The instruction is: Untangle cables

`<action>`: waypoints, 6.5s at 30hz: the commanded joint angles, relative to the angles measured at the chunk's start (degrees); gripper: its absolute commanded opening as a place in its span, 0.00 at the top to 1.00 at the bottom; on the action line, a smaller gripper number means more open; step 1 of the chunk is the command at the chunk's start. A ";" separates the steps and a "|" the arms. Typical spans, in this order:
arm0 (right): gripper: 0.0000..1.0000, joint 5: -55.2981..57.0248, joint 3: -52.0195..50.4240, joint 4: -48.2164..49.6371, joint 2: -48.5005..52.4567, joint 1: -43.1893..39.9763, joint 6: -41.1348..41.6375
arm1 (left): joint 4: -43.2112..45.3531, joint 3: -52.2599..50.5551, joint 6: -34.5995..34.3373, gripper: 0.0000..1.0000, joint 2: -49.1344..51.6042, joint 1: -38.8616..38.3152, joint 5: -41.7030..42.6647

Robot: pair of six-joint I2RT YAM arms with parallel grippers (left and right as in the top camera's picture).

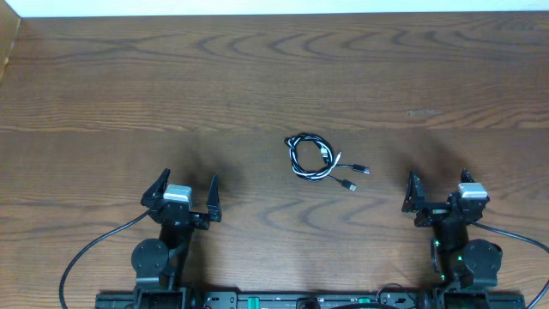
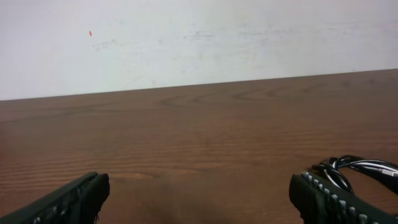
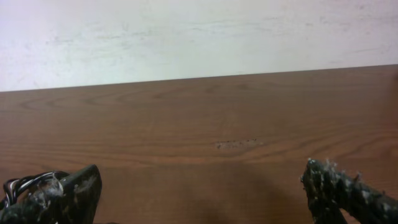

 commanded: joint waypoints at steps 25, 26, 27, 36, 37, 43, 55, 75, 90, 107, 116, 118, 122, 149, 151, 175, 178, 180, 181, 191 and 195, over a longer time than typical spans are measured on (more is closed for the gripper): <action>0.01 -5.16 28.63 -17.18 25.70 0.44 -2.25 | -14.99 36.35 -0.46 0.02 38.01 0.31 6.19; 0.01 -5.77 31.15 -19.08 28.15 0.44 -2.25 | -17.25 39.41 -0.46 0.02 40.85 0.31 6.75; 0.01 -6.14 33.16 -20.59 30.21 0.44 -2.23 | -19.54 42.36 -0.48 0.02 43.54 0.24 6.97; 0.01 -16.96 52.57 -35.34 51.41 0.42 -2.27 | -38.27 65.57 -0.46 0.02 66.20 -5.14 6.95; 0.01 -18.58 54.49 -36.74 53.81 0.42 -2.29 | -40.41 68.19 -0.46 0.02 68.98 -6.25 6.97; 0.01 -24.00 63.58 -43.39 65.70 0.42 -2.32 | -50.14 79.52 4.15 0.02 82.31 -11.10 16.72; 0.21 -31.56 64.30 -39.67 73.22 0.44 0.76 | -45.64 79.82 -1.29 0.33 95.67 -13.03 29.75; 0.29 -22.34 64.19 -42.99 74.51 0.44 10.01 | -35.74 79.82 -34.88 0.46 117.07 -21.05 13.11; 0.30 -21.24 64.19 -43.85 74.51 0.46 9.99 | -34.69 79.80 -37.83 0.92 117.39 -27.17 -3.13; 0.37 -23.06 64.19 -43.47 74.51 0.55 12.79 | -24.87 79.93 -35.78 0.93 105.13 -27.28 27.43; 0.38 -25.07 64.19 -42.47 75.52 1.11 14.27 | -22.82 79.93 -42.99 0.93 104.06 -27.17 32.81; 0.38 -25.24 64.19 -42.47 76.30 1.84 14.27 | -21.84 79.93 -43.60 0.93 104.06 -27.17 33.90; 0.39 -25.49 64.19 -41.83 78.86 3.98 14.29 | -21.05 79.93 -44.78 0.93 104.06 -27.17 33.99; 0.64 -10.78 64.19 -39.10 102.03 8.63 28.81 | -12.31 79.93 -41.00 0.93 104.06 -21.55 51.15; 0.63 -10.38 64.19 -39.15 102.20 8.63 28.79 | -12.41 79.93 -38.16 0.93 104.06 -21.42 51.78; 0.52 -20.39 64.32 -39.43 86.66 -2.38 23.43 | -27.85 79.84 -21.62 0.91 104.41 -32.87 17.94; 0.48 -20.68 64.32 -40.48 82.90 -7.39 21.49 | -27.39 79.84 -18.58 0.90 104.89 -35.19 17.75; 0.47 -20.68 64.32 -41.75 81.18 -10.62 20.33 | -26.69 79.84 -16.96 0.90 105.42 -36.70 17.77; 0.46 -20.65 64.32 -42.29 80.76 -11.78 20.13 | -26.34 79.84 -16.00 0.89 105.66 -37.40 17.77; 0.45 -20.61 64.30 -47.32 80.43 -16.11 16.04 | -23.96 79.84 -5.86 0.90 110.92 -43.54 17.79; 0.44 -20.44 64.28 -48.13 80.48 -16.06 15.06 | -23.02 79.84 -5.35 0.90 113.59 -44.61 17.77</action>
